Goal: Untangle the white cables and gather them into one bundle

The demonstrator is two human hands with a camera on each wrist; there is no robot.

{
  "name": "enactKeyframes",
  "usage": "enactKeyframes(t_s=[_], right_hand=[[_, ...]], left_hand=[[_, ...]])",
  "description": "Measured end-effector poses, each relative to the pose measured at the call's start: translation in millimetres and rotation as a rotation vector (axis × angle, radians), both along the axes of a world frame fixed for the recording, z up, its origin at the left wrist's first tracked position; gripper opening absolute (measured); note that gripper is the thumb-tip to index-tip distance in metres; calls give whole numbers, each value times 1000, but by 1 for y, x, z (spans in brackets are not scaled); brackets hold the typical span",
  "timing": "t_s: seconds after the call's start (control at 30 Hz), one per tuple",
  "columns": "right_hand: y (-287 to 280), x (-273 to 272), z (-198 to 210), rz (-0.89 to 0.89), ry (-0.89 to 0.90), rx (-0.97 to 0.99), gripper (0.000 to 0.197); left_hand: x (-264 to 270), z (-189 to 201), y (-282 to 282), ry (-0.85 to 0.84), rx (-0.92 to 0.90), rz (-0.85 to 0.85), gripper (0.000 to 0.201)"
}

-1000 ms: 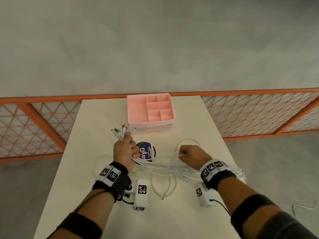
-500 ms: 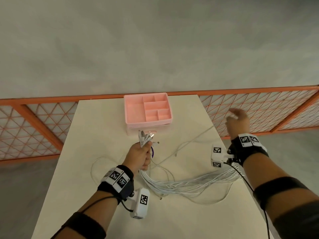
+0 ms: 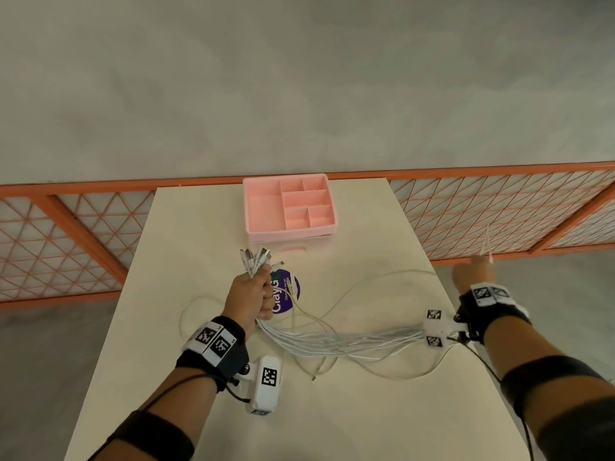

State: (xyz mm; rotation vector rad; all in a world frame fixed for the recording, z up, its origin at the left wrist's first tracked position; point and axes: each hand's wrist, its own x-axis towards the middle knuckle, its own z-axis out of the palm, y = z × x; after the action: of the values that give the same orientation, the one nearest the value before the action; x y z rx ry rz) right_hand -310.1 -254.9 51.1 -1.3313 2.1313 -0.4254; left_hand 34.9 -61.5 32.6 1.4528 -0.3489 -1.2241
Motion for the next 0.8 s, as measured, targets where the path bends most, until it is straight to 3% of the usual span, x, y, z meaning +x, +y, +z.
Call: enactKeyframes(t_s=[0.07, 0.13, 0.23, 0.3, 0.37, 0.53, 0.8], right_hand=[[17, 26, -4, 234, 162, 172, 47], [42, 63, -6, 454, -16, 137, 61], [90, 132, 9, 816, -363, 57, 66], [122, 171, 9, 1039, -398, 95, 60], [144, 200, -5, 1219, -299, 97, 36], [145, 198, -47, 1238, 31, -53, 23], [92, 67, -96, 966, 506, 165, 25]], left_hand=[[-3, 6, -4, 16, -26, 14, 36], [-6, 13, -9, 47, -56, 34, 36], [-11, 24, -15, 96, -103, 87, 36], [-13, 30, -18, 134, -141, 144, 35], [-10, 35, -19, 173, -180, 211, 35], [14, 29, -6, 212, -237, 375, 39], [64, 26, 9, 251, -314, 498, 38]])
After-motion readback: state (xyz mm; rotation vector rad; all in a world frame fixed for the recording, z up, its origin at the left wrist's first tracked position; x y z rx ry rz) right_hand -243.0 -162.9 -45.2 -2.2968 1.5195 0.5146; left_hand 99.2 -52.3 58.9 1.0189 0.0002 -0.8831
